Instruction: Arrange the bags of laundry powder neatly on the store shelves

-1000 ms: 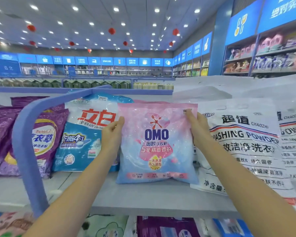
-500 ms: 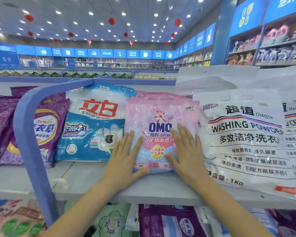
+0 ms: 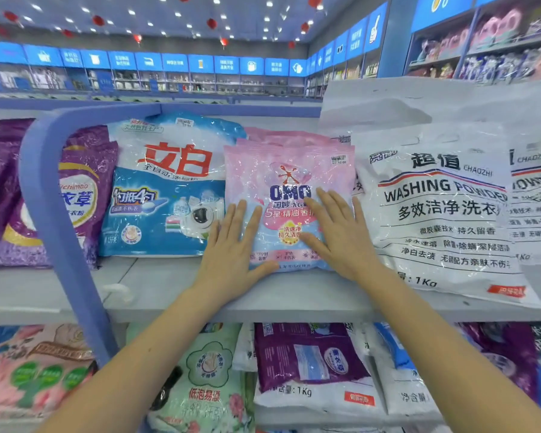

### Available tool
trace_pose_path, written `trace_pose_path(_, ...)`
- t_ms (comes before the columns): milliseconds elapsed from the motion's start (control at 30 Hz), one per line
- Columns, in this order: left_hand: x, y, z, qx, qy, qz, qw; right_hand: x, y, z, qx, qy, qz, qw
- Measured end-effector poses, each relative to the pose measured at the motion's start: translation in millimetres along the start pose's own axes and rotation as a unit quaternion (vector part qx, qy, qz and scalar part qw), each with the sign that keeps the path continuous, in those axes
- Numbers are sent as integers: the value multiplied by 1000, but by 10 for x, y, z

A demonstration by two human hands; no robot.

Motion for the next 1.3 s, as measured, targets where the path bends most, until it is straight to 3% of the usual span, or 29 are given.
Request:
trace_pose_path(67,-30,-45,-123,-21,-38,0,999,109,-78,-145,-61,73,19,995)
trace_pose_path(167,-81,-323,-374,-136,-114,-2,984,314,-424,-433,-220,213,13,952)
trace_pose_path(267,-134,-988,-405,-224,-189,-30,956,515,-1018,-494,-259,312,28,914)
trace_pose_path(333,-162,-1532,-210,-209,-214,-65,952,602,-1441,-293,-219,343,37,913)
trace_pose_path(467,-23,-2230,393,-48,-163,-119,978,611,-2031,417,-89,352,138,922)
trace_pose_path(633,298,-2257,880,84,-60,-182,978,484,-2186,1060,32,224,209,951)
trace_pose_path(767,403,-2045,1173,167,-5,-179,969,435,-2019,1381,148,140,187,961)
trace_pose_path(900,448,-2020,1456,206,25,-175,963,284,-1944,1638,234,80,131,960)
trace_pose_path(1033,476,-2104,1597,212,24,-172,962,178,-1997,1773,319,89,101,938)
trace_pose_path(1300,458,-2114,1632,196,38,-172,965,268,-2020,1813,275,50,85,956)
Point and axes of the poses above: each hand's wrist, its own y-axis towards the middle knuckle, its own z-axis out of the palm, x = y × z, the point moved 1 cm from there along y, towards the middle knuckle, and after that the axes turned 2 degrees about y, right-handed, at the moved point
